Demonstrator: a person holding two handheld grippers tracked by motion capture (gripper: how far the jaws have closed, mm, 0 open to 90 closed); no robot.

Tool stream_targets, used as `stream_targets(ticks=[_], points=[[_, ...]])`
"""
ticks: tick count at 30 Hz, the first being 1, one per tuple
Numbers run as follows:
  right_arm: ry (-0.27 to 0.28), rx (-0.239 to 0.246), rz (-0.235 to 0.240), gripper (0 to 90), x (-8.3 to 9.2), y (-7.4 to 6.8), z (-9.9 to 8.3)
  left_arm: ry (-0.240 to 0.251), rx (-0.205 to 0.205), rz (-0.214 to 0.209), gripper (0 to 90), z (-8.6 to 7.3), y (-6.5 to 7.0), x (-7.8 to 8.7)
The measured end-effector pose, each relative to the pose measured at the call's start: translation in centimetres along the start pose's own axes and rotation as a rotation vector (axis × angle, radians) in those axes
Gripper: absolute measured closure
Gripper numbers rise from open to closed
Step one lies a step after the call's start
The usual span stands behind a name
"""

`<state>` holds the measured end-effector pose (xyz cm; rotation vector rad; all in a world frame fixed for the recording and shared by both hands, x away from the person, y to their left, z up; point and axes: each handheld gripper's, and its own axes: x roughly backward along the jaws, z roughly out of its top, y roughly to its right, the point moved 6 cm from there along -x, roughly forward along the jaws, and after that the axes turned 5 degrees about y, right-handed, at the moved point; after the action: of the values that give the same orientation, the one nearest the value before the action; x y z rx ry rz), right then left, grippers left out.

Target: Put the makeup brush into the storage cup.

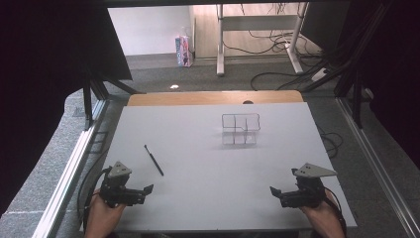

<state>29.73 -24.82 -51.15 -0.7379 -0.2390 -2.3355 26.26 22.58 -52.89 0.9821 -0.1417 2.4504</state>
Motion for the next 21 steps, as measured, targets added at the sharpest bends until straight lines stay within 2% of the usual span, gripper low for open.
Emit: stream_targets(ticks=[10, 18, 21], points=[[0.007, -0.002, -0.007, 0.0, 0.1, 0.0, 0.1, -0.033, -0.009, 0.001, 0.0, 0.4, -0.1, -0.7], [0.026, 0.002, -0.014, 0.0, 0.2, 0.1, 0.3, -0.034, -0.007, -0.024, 0.3, 0.8, -0.3, -1.1], [0.008, -0.004, -0.009, 0.0, 0.1, 0.2, 0.1, -0.046, -0.01, -0.029, 0.3, 1.1, -0.4, -1.3]])
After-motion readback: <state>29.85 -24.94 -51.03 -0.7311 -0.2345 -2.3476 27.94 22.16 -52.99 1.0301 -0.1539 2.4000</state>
